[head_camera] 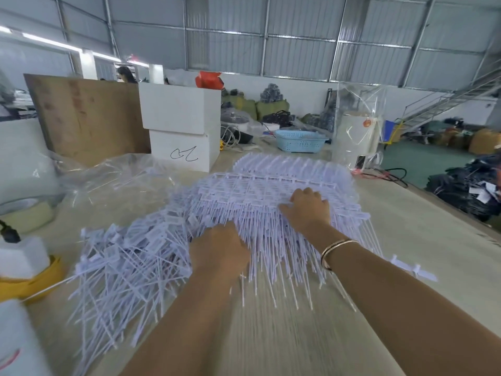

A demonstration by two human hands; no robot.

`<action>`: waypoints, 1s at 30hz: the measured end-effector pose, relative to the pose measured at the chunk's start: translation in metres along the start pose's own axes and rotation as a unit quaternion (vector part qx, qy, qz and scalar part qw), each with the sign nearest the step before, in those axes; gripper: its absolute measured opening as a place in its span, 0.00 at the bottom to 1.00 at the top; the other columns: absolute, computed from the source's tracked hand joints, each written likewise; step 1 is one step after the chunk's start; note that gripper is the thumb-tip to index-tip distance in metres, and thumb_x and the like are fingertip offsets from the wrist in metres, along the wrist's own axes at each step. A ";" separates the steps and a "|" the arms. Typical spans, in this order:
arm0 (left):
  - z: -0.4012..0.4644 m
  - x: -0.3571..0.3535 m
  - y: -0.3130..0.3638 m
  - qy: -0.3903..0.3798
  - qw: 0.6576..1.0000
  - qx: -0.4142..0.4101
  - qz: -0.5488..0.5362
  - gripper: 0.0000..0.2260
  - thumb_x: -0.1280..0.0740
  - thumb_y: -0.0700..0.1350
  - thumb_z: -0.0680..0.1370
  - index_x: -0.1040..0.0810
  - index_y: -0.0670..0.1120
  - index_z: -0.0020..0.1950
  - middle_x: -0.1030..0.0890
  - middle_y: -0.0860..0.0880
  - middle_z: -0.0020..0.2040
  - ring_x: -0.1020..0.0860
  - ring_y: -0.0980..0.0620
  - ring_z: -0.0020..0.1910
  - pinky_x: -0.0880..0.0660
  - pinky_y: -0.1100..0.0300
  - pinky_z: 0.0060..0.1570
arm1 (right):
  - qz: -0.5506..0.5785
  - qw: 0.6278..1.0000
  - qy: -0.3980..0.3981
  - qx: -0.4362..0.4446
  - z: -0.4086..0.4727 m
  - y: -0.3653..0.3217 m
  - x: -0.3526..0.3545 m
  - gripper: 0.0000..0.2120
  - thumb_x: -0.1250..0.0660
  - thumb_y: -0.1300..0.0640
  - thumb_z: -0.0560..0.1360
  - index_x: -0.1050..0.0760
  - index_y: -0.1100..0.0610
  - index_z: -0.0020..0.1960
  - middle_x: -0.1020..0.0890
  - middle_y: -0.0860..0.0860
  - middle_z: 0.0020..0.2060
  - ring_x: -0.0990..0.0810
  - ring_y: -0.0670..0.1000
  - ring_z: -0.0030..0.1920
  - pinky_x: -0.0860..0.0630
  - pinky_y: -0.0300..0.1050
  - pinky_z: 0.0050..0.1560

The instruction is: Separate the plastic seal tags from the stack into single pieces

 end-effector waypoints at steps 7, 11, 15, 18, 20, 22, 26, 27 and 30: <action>0.000 -0.002 -0.002 0.009 0.999 -0.011 0.039 0.07 0.45 0.49 0.79 0.33 0.48 0.46 0.28 0.52 0.35 0.28 0.50 0.36 0.34 0.56 0.38 | 0.017 0.995 0.090 0.046 -0.005 0.008 -0.008 0.14 0.43 0.62 0.78 0.26 0.52 0.60 0.23 0.51 0.57 0.28 0.55 0.60 0.36 0.50 0.61; -0.001 -0.004 0.004 0.048 0.998 -0.036 0.034 0.09 0.44 0.49 0.78 0.27 0.47 0.50 0.22 0.50 0.44 0.25 0.49 0.46 0.32 0.55 0.41 | 0.005 0.990 0.115 0.083 -0.003 0.013 -0.005 0.14 0.39 0.64 0.74 0.25 0.51 0.56 0.20 0.49 0.51 0.25 0.53 0.54 0.38 0.47 0.55; -0.004 -0.013 0.015 0.067 0.994 -0.067 0.046 0.10 0.46 0.49 0.79 0.27 0.48 0.53 0.22 0.50 0.50 0.26 0.49 0.52 0.31 0.54 0.50 | 0.029 0.989 0.126 0.069 0.009 0.009 0.002 0.08 0.43 0.53 0.77 0.25 0.52 0.48 0.23 0.47 0.34 0.25 0.54 0.45 0.40 0.48 0.48; -0.008 -0.024 0.023 0.067 0.991 -0.104 0.052 0.11 0.47 0.50 0.79 0.29 0.48 0.55 0.23 0.50 0.52 0.27 0.50 0.53 0.31 0.54 0.53 | 0.051 0.987 0.143 0.051 0.029 0.006 0.003 0.11 0.44 0.55 0.78 0.23 0.55 0.51 0.20 0.52 0.42 0.24 0.56 0.49 0.35 0.49 0.51; -0.009 -0.030 0.024 0.067 0.991 -0.111 0.040 0.11 0.48 0.50 0.80 0.29 0.49 0.56 0.24 0.51 0.53 0.27 0.50 0.53 0.31 0.56 0.55 | 0.024 0.990 0.126 0.050 0.046 0.004 0.000 0.13 0.43 0.57 0.78 0.23 0.56 0.57 0.22 0.55 0.54 0.26 0.57 0.57 0.34 0.50 0.57; -0.007 -0.033 0.022 0.071 0.991 -0.110 0.024 0.11 0.48 0.51 0.80 0.30 0.49 0.56 0.24 0.52 0.52 0.28 0.51 0.53 0.31 0.57 0.55 | -0.009 0.996 0.075 0.050 0.063 -0.002 -0.004 0.17 0.44 0.58 0.79 0.28 0.56 0.65 0.26 0.55 0.62 0.30 0.57 0.63 0.35 0.52 0.62; -0.004 -0.036 0.020 0.071 0.991 -0.113 0.003 0.11 0.49 0.52 0.79 0.31 0.50 0.53 0.24 0.53 0.49 0.28 0.52 0.51 0.31 0.58 0.52 | -0.010 0.998 -0.047 0.046 0.094 -0.022 -0.013 0.23 0.47 0.60 0.78 0.39 0.58 0.73 0.30 0.56 0.68 0.33 0.58 0.68 0.40 0.53 0.69; -0.003 -0.036 0.020 0.072 0.991 -0.113 -0.007 0.11 0.49 0.52 0.78 0.30 0.51 0.53 0.25 0.53 0.49 0.28 0.53 0.50 0.31 0.58 0.51 | -0.016 0.996 -0.073 0.036 0.097 -0.025 -0.015 0.23 0.47 0.60 0.78 0.41 0.58 0.73 0.31 0.57 0.69 0.34 0.58 0.69 0.42 0.54 0.70; -0.001 -0.035 0.018 0.078 0.990 -0.111 -0.036 0.09 0.49 0.53 0.78 0.31 0.52 0.50 0.26 0.54 0.46 0.29 0.54 0.47 0.31 0.60 0.49 | -0.069 0.994 -0.076 0.022 0.106 -0.026 -0.018 0.21 0.48 0.56 0.79 0.37 0.59 0.71 0.33 0.58 0.68 0.35 0.59 0.68 0.41 0.55 0.68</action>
Point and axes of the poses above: each hand's wrist, its own z-axis towards the middle knuckle, its own x-axis out of the back of the hand, y = z × x, the point moved 2 cm from there along z, towards the middle knuckle
